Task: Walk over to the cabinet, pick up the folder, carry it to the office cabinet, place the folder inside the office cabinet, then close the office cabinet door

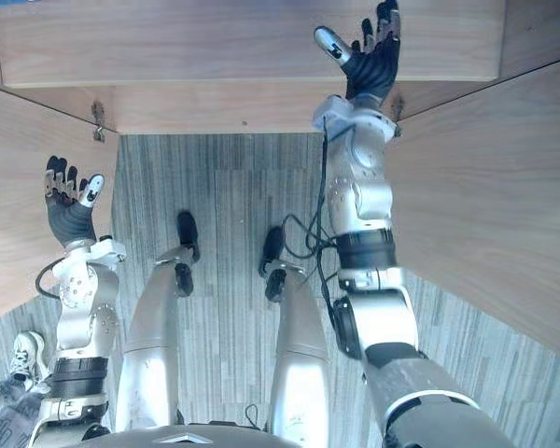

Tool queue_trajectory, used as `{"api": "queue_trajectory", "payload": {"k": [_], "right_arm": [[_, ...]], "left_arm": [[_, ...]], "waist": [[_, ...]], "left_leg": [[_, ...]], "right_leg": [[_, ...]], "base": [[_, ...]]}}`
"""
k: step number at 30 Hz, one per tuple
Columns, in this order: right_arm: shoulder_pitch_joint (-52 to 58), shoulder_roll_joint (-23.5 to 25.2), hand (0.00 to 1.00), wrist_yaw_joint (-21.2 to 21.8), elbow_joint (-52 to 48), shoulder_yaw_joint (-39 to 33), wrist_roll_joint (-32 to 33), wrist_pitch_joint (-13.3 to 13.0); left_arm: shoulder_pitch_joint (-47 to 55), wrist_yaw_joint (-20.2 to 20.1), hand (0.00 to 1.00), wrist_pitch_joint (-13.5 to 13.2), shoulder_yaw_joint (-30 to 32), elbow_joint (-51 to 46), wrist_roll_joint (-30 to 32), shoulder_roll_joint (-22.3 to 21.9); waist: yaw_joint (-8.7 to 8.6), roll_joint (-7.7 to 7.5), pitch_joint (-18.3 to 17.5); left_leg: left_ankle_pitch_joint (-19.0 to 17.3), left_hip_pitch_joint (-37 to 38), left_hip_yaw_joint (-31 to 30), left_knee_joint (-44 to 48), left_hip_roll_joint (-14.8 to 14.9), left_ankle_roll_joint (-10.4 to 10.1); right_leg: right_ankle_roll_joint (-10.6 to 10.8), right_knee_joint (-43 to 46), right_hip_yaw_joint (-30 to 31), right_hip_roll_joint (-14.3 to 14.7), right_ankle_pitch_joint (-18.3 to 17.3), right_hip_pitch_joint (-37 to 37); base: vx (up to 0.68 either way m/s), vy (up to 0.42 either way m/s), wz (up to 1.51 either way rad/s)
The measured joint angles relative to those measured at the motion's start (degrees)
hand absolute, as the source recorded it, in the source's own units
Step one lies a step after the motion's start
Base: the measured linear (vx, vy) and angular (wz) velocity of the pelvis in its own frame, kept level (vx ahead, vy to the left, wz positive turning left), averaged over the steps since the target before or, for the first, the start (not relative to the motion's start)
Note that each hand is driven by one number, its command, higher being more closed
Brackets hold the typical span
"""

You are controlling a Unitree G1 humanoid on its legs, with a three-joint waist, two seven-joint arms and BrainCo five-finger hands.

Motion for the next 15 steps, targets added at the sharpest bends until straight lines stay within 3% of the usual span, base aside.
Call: {"api": "queue_trajectory", "payload": {"k": [5,8,11,12,15], "right_arm": [[5.77,0.49,0.0,-0.27,-10.98,-0.01,-11.4,0.24],[6.4,3.1,0.0,-1.74,-12.92,-0.76,-23.32,1.97],[6.34,5.63,0.0,-2.49,-12.85,-0.73,-35.32,5.91],[6.2,6.19,1.0,-2.6,-12.54,-0.65,-36.78,6.47],[4.43,7.25,1.0,-3.76,-9.82,1.67,-44.85,8.89]], "left_arm": [[-1.9,1.4,0.0,1.13,0.43,0.03,1.77,-0.04],[-3.47,2.01,0.0,1.69,0.41,0.03,3.36,-0.3],[-6.98,3.57,0.0,2.04,0.43,0.03,4.29,-1.38],[-7.53,3.85,0.0,2.17,0.44,0.05,4.76,-1.42],[-11.48,4.89,0.0,2.35,0.45,1.53,7.02,-1.45]], "waist": [[0.04,-0.17,0.09],[-0.22,-0.18,0.1],[-0.11,-0.24,0.13],[-0.15,-0.27,0.15],[-0.27,-0.42,0.24]], "left_leg": [[-1.04,0.8,1.13,0.89,-0.02,0.6],[-1.89,0.94,1.17,1.76,-0.04,0.79],[-2.57,0.97,1.39,1.89,-0.18,0.92],[-2.64,0.97,1.43,1.91,-0.2,0.9],[-2.91,0.97,1.79,1.97,-0.31,1.07]], "right_leg": [[0.55,-0.69,0.79,-0.16,0.1,0.96],[0.74,-0.74,0.87,-0.24,0.02,1.55],[1.13,-0.72,1.08,-0.45,-0.23,1.69],[1.17,-0.72,1.12,-0.49,-0.26,1.69],[1.34,-0.63,1.41,-0.64,-0.38,1.51]], "base": [[0.01,0.011,-0.06],[0.02,0.008,-0.01],[0.0,0.0,0.0],[0.0,0.0,0.0],[0.0,0.0,0.0]]}}
